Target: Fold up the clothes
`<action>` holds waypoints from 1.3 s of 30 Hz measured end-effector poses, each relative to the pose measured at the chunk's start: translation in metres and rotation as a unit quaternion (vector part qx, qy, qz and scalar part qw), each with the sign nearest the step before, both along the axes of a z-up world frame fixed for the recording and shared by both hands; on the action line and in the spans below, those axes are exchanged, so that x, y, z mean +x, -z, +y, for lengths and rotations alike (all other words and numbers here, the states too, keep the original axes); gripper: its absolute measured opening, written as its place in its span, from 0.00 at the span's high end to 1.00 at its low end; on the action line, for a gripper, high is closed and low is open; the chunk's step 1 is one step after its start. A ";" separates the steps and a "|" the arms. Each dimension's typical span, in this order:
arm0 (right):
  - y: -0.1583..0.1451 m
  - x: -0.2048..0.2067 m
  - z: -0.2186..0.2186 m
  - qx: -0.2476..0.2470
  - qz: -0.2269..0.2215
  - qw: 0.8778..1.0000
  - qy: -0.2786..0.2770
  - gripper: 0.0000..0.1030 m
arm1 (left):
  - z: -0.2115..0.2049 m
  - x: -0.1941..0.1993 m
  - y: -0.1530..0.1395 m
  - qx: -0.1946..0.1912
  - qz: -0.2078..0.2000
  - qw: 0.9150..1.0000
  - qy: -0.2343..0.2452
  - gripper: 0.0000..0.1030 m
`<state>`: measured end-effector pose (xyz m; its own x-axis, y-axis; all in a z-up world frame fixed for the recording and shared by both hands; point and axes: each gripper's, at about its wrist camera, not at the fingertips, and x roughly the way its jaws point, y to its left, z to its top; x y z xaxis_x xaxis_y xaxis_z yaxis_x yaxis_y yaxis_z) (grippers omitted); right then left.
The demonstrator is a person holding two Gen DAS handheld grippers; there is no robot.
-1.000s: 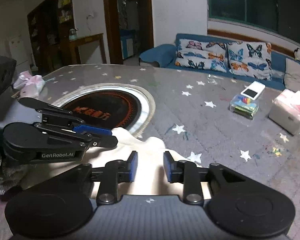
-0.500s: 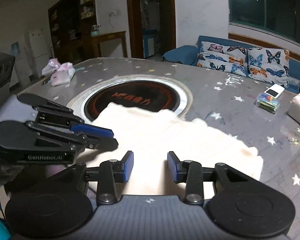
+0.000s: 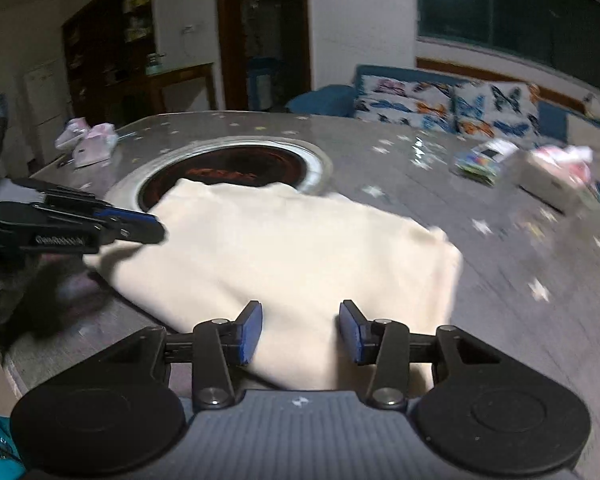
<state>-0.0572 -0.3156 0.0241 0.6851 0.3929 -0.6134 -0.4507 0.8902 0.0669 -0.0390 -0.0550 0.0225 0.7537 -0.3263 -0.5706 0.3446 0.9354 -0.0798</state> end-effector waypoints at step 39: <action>-0.017 0.069 -0.016 0.005 -0.008 0.999 0.035 0.59 | 0.004 0.059 -0.007 -0.012 0.017 0.999 -0.048 0.86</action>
